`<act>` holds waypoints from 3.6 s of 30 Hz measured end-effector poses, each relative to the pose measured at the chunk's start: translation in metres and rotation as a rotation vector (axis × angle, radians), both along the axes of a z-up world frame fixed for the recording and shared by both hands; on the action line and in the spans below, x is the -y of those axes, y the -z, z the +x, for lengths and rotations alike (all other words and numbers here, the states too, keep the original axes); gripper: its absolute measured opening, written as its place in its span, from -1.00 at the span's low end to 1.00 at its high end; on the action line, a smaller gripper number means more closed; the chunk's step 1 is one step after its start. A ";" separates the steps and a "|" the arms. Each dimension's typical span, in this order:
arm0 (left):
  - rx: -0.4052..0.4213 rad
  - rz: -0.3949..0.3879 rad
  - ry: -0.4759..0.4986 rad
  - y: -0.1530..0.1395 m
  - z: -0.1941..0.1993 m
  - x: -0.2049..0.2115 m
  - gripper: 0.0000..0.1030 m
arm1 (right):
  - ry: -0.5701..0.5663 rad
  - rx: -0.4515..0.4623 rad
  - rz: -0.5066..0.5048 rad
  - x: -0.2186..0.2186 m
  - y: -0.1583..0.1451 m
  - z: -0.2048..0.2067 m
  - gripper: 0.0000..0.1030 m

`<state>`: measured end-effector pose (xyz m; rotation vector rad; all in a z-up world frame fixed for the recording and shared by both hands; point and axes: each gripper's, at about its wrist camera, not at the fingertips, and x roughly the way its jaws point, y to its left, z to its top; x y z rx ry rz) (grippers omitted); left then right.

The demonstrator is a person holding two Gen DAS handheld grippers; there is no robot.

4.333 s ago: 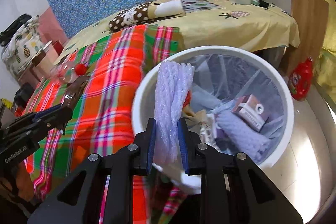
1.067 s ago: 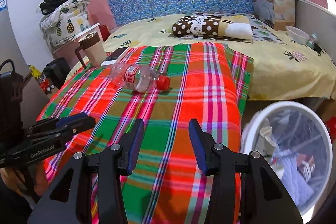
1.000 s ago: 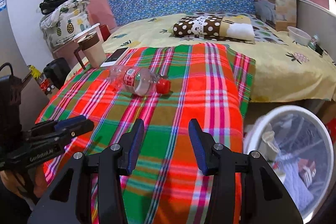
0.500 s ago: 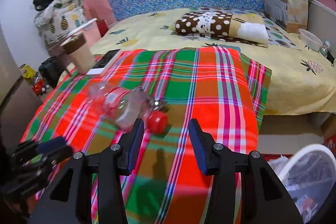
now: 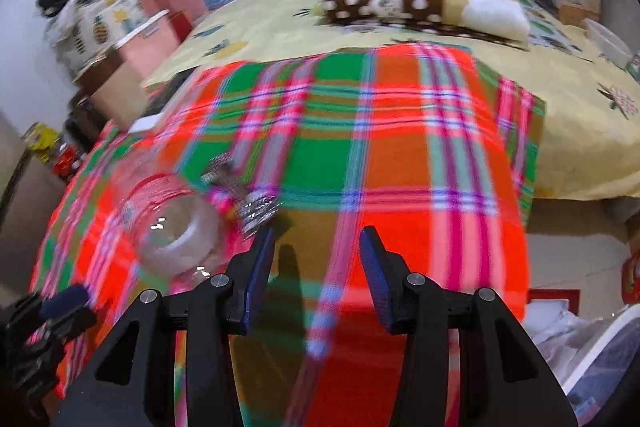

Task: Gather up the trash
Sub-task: 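Grasp the clear Coca-Cola bottle with the left tool while the right tool grasps a brown packet, then carry the bottle and packet over the bin and open both tools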

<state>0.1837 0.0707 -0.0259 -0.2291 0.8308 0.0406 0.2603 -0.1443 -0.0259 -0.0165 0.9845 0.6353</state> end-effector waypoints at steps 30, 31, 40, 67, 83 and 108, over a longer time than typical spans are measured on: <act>-0.032 -0.117 -0.120 0.010 0.040 -0.014 0.23 | -0.244 0.112 -0.101 -0.048 0.002 0.009 -0.62; -0.029 -0.109 -0.119 0.010 0.039 -0.014 0.23 | -0.239 0.108 -0.104 -0.047 0.002 0.007 -0.64; 0.007 -0.071 -0.074 0.003 0.025 -0.007 0.20 | -0.157 0.107 -0.083 -0.020 -0.012 -0.019 -0.67; 0.063 -0.062 0.289 -0.029 -0.016 0.130 0.20 | 0.245 0.132 -0.007 0.136 -0.031 -0.095 -0.68; 0.031 -0.056 0.518 -0.023 0.002 0.234 0.20 | 0.443 0.097 -0.055 0.211 -0.011 -0.102 -0.68; 0.012 -0.081 0.626 -0.010 0.008 0.283 0.23 | 0.506 0.097 -0.049 0.242 -0.010 -0.121 -0.36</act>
